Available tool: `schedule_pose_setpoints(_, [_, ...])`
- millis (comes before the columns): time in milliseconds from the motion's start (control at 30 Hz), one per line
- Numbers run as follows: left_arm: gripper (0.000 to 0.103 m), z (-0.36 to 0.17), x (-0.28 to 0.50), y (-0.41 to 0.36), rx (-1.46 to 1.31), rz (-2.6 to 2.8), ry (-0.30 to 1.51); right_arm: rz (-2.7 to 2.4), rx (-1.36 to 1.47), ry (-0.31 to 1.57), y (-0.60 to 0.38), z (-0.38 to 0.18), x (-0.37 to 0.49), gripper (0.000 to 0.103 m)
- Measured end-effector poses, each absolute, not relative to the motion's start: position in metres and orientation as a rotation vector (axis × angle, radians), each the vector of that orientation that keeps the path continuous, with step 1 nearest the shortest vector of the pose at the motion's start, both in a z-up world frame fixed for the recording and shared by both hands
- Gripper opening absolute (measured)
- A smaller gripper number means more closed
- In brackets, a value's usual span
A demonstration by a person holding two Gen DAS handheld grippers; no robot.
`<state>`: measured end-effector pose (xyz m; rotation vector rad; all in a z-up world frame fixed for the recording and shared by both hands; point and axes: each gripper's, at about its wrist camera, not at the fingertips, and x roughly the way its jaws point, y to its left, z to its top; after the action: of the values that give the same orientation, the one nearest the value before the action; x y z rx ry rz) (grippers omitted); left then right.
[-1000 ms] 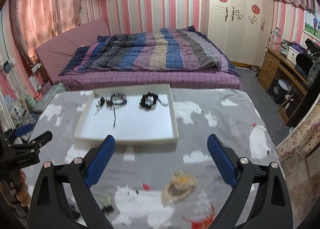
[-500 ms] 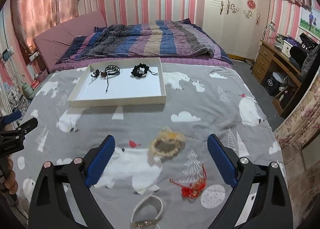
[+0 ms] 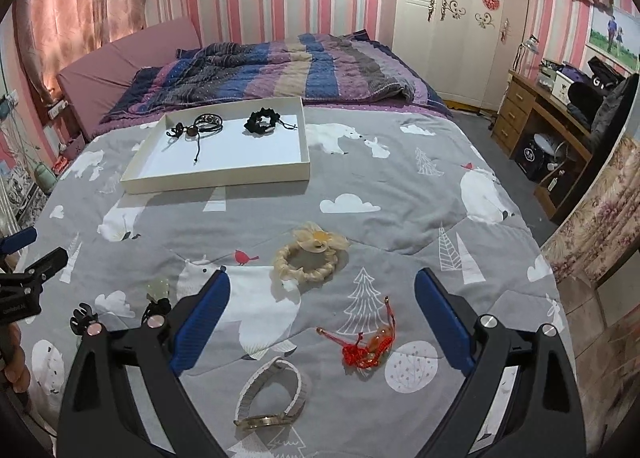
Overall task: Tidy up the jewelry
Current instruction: 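Move both open tools toward the jade pendant cord and red tassel charm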
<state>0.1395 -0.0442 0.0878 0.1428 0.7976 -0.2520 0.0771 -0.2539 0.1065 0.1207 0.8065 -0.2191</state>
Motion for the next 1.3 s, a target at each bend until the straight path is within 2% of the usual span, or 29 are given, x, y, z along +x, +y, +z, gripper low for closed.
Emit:
schedule_pose_setpoints(467, [0.1,0.101,0.134,-0.023,0.108,-0.234,0.783,-0.27,0.144,0.784,-0.27,0.112,0.063,0.094])
schedule_pose_setpoints(1300, [0.1,0.075,0.131,-0.056,0.143,-0.348,0.845,-0.283,0.175,0.826,-0.284,0.092,0.073,0.094])
